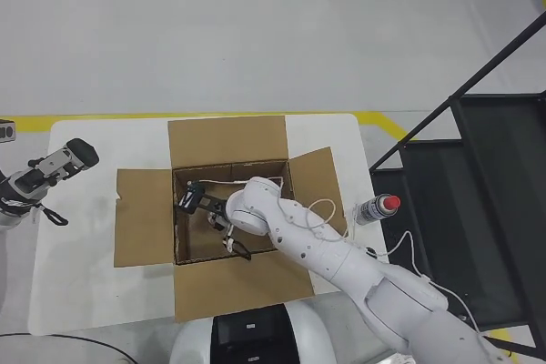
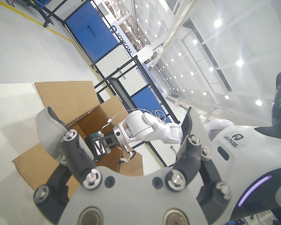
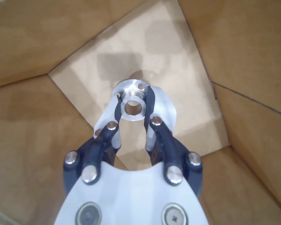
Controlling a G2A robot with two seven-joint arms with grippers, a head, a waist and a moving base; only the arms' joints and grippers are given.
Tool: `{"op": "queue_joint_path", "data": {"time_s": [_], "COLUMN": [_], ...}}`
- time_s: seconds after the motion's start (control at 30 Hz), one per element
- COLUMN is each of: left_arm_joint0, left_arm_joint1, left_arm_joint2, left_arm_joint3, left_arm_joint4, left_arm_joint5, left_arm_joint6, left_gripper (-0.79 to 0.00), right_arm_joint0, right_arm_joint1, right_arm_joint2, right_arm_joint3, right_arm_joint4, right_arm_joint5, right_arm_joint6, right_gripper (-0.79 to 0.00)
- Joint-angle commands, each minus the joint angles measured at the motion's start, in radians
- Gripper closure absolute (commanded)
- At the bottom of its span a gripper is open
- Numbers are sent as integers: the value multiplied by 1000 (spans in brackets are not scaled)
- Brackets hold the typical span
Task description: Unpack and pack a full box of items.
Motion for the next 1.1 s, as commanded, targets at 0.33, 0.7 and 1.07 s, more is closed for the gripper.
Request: {"op": "queue_joint_path", "data": {"time_s": [0.33,0.7,1.07], "left_arm_joint0": [0,0,0], "left_arm_joint1": [0,0,0], "left_arm_joint2": [0,0,0], "left_arm_joint3": [0,0,0], "left_arm_joint4": [0,0,0], "left_arm_joint5": [0,0,0], "left_arm_joint6": [0,0,0], "left_gripper": [-785,-785,-785], "right_arm_joint0": [-273,-462,-626], "right_arm_joint1": [106,156,188], "right_arm_joint2": [241,387,475], "right_arm_joint3": [-530,-924,-1085], "right_arm_joint4": [-71,-124,-120], "right_arm_joint5": [-20,7,-5], "right_arm_joint6": [184,377,425], "right_gripper": [0,0,0]}}
